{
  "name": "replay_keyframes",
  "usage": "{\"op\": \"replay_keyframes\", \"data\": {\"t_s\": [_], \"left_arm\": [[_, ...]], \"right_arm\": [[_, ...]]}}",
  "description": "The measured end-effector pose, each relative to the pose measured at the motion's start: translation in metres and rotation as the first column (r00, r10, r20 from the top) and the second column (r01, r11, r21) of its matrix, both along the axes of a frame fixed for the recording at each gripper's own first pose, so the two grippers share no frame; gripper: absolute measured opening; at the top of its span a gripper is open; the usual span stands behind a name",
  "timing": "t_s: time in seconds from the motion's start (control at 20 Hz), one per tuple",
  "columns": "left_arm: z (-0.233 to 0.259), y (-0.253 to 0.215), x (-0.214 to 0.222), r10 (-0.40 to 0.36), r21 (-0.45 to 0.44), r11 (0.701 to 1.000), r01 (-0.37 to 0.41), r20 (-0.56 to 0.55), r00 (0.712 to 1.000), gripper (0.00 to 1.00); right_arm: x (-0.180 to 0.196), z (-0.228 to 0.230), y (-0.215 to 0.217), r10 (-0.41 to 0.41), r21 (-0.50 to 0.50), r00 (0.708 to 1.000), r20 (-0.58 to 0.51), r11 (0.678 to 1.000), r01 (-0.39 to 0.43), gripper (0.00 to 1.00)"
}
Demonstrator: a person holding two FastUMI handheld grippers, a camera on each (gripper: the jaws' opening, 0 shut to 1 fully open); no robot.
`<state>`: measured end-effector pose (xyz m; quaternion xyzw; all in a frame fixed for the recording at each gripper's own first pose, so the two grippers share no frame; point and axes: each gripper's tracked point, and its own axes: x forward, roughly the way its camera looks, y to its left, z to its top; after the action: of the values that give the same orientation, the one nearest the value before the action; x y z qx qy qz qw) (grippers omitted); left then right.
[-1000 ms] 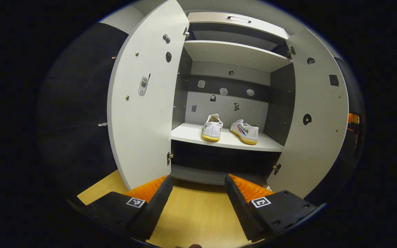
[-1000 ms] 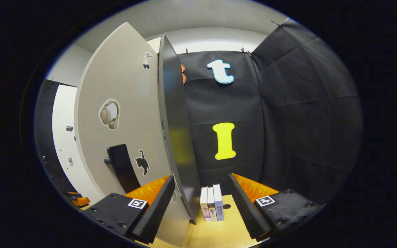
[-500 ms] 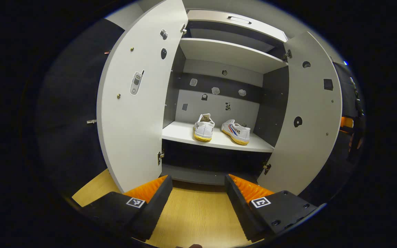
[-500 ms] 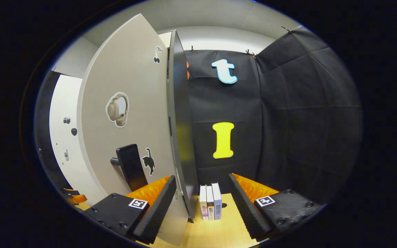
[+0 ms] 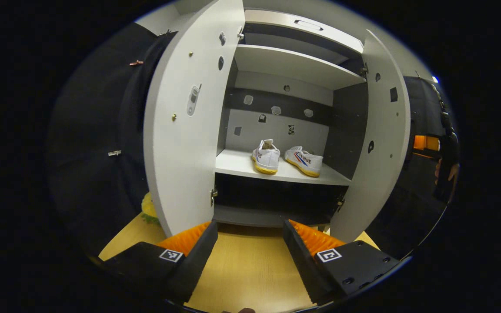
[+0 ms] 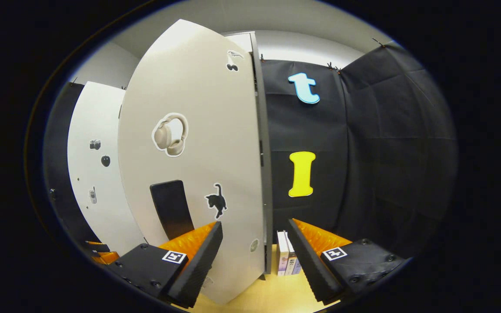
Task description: Grab one shoe with the right hand and put it into the shoe cabinet, grab the other shoe with the left hand and put it into the shoe cabinet; then close the right door with the right hand and the left door with the left hand.
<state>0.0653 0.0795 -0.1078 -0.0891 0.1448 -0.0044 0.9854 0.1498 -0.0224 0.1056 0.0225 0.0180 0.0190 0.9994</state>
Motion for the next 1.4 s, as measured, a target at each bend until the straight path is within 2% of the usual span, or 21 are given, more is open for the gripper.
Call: {"op": "replay_keyframes", "data": {"t_s": [0.1, 0.2, 0.3, 0.5, 0.7, 0.85, 1.1, 1.4], "left_arm": [[-0.001, 0.017, -0.006, 0.015, 0.003, 1.0, -0.015, 0.001, 1.0, 0.95], [-0.002, 0.033, -0.012, 0.034, -0.004, 0.999, -0.034, -0.002, 0.999, 0.95], [-0.002, 0.051, -0.021, 0.056, -0.016, 0.998, -0.056, 0.0, 0.998, 0.95], [-0.002, 0.099, -0.033, 0.116, -0.038, 0.993, -0.116, 0.003, 0.993, 0.95], [0.003, 0.163, -0.045, 0.202, -0.034, 0.979, -0.201, 0.017, 0.979, 0.95], [0.015, 0.209, -0.049, 0.235, -0.027, 0.972, -0.234, 0.047, 0.971, 0.95], [0.047, 0.255, -0.024, 0.214, -0.067, 0.976, -0.208, 0.102, 0.971, 0.95], [0.112, 0.266, 0.034, 0.088, -0.036, 0.996, -0.083, 0.19, 0.978, 0.95]], "right_arm": [[0.011, -0.003, 0.034, 0.053, 0.011, 0.999, -0.008, 0.999, -0.053, 1.0], [0.019, -0.001, 0.067, 0.106, 0.013, 0.994, -0.002, 0.994, -0.106, 0.98], [0.021, 0.002, 0.087, 0.121, -0.006, 0.992, 0.024, 0.993, -0.121, 0.98], [0.002, -0.006, 0.112, 0.139, -0.046, 0.99, 0.034, 0.989, -0.137, 0.98], [-0.019, -0.025, 0.116, 0.105, -0.044, 0.994, 0.003, 0.993, -0.105, 0.99], [-0.028, -0.042, 0.115, 0.058, -0.01, 0.998, -0.037, 0.998, -0.058, 0.99], [-0.04, -0.071, 0.114, -0.008, 0.034, 0.994, -0.106, 0.999, 0.012, 0.99], [-0.063, -0.094, 0.118, -0.051, 0.05, 0.988, -0.145, 0.997, 0.059, 0.98]]}}
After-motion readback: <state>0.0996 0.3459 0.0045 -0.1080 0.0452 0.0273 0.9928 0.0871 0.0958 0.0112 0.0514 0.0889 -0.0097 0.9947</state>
